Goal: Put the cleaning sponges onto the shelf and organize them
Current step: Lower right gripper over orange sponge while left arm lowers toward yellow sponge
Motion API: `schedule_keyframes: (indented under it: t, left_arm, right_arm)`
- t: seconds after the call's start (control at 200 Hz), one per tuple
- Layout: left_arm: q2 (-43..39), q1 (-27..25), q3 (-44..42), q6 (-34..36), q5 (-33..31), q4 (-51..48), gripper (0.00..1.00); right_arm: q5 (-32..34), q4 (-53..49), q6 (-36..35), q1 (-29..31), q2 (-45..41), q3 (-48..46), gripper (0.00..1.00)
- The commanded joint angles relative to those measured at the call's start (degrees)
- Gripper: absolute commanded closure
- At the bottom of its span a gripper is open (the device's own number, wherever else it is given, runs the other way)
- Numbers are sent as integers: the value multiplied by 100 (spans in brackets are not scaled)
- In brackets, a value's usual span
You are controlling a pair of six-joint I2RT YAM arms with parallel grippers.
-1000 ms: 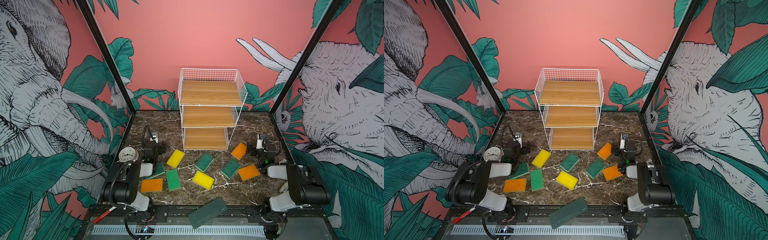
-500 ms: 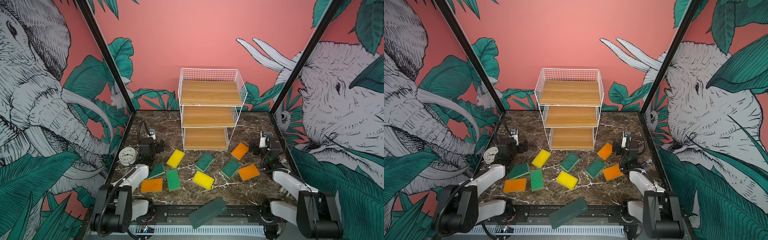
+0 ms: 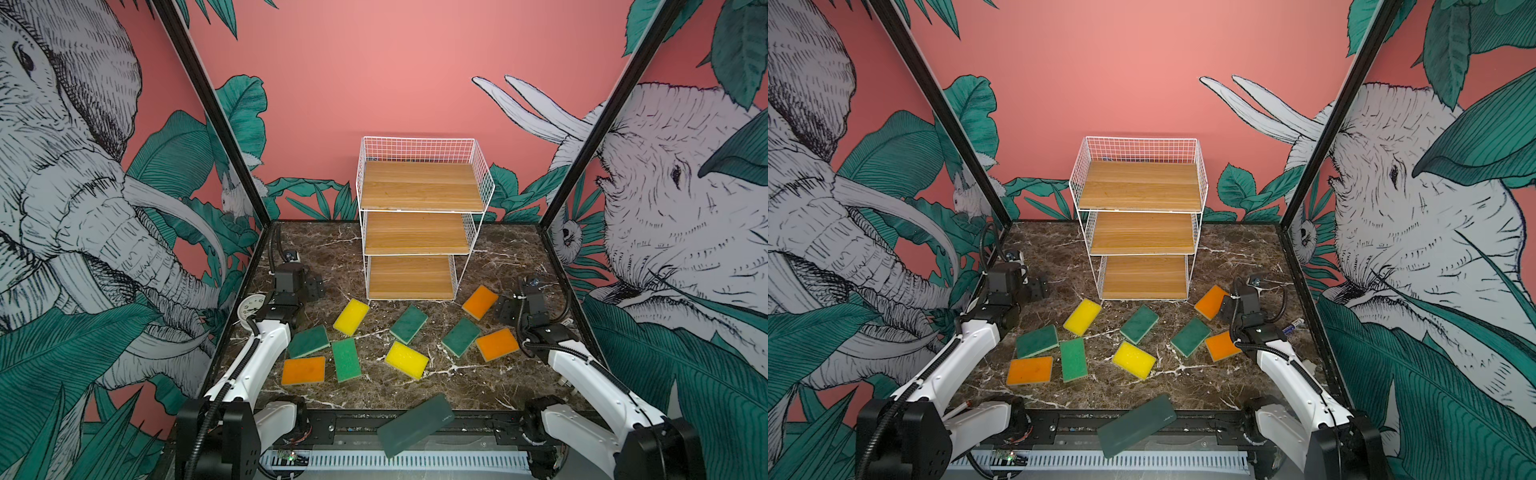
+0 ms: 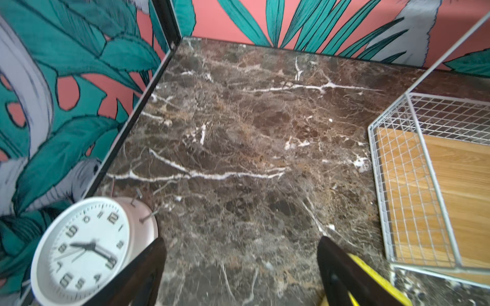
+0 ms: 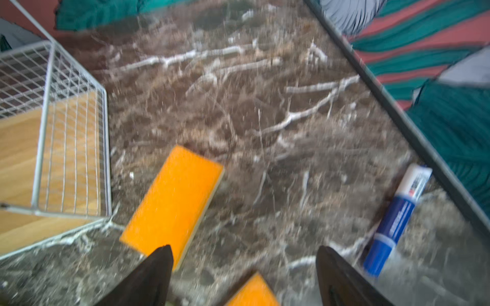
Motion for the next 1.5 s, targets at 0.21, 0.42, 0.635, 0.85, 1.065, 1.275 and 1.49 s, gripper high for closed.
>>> schedule_keyframes:
  t: [0.21,0.42,0.635,0.85,1.065,1.275,1.49]
  left_arm:
    - [-447,22,411,-673,409,-1533,21]
    - [-539,23,398,-588,573,-1808,22]
    - [-711,26,386,-601,595,-1899,28]
    - [-636,22,443,-661,729,-1977,30]
    - [-572,20,480,-804,717,-1989,32]
    - [-493,16,532,-924,657,-1932,34]
    - [-425,22,575,-1058,590,-1967,36]
  right_arm:
    - [522,-2139,2150,1181,270,515,15]
    - [-58,-2446,3066,1527,362,504,15]
    - [-217,-2279,3528,1537,213,115,24]
    - [-266,-2393,3779,1533,398,-43,27]
    - [-411,-2282,3872,1400,461,-227,28]
    - [-512,-2108,3649,1139,672,-233,37]
    - [-613,-1997,3249,717,781,-224,44]
